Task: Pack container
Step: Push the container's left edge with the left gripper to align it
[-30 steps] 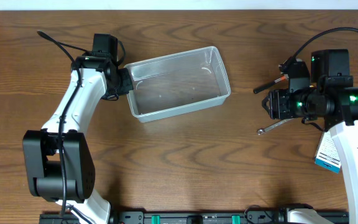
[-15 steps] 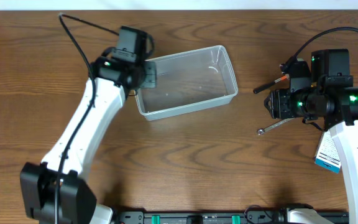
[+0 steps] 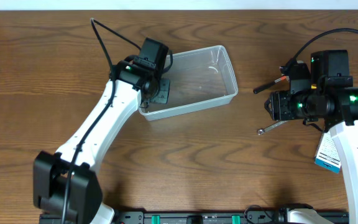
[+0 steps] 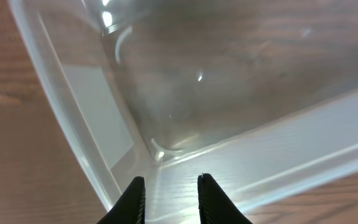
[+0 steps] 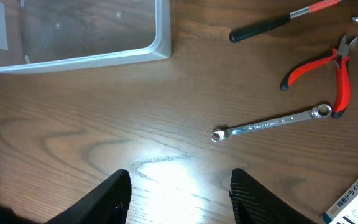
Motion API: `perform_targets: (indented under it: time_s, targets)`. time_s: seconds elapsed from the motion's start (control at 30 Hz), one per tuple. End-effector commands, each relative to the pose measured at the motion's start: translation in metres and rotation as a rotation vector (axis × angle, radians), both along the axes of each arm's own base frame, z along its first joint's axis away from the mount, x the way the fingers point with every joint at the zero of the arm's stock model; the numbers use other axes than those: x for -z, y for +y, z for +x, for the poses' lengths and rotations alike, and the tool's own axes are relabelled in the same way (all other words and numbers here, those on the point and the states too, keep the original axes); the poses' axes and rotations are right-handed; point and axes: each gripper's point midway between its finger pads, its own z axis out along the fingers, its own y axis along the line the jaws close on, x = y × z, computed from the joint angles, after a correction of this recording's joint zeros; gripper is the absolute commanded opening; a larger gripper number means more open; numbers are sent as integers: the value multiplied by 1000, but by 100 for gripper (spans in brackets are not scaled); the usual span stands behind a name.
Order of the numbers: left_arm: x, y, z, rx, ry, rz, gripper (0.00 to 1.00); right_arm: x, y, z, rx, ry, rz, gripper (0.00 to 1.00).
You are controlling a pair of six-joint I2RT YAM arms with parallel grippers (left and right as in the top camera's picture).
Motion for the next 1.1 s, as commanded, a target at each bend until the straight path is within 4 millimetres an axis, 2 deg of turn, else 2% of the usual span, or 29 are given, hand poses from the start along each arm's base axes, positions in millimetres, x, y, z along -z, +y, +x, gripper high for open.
perform_targets:
  time_s: [0.0, 0.13, 0.27, 0.53, 0.63, 0.73, 0.87, 1.0, 1.07]
  targets:
    - [33, 8, -14, 4, 105, 40, 21, -8, -1, 2, -12, -27, -8, 54]
    - [56, 17, -26, -4, 184, 72, 21, -7, -2, 1, -12, -23, -8, 55]
    - [71, 34, -27, -46, 226, 85, 21, -7, -2, 1, -13, -21, -8, 55]
    - [71, 89, -3, -166, 184, 93, 21, -7, -2, 1, -15, -22, -10, 55]
    - [70, 100, 2, -181, 170, 90, 21, -7, -2, 1, -14, -25, -9, 55]
    - [69, 99, 7, -183, 149, 80, 21, -8, -2, 4, -14, -37, -9, 55]
    - [56, 80, 18, -110, 104, 66, 21, -11, -1, 9, -14, -59, -8, 55]
    - [20, 55, 29, -52, 27, 51, 21, -11, -1, 10, -14, -64, -8, 52]
    - [-4, 61, 34, -97, -38, 83, 20, -11, -1, 9, -14, -62, -8, 47]
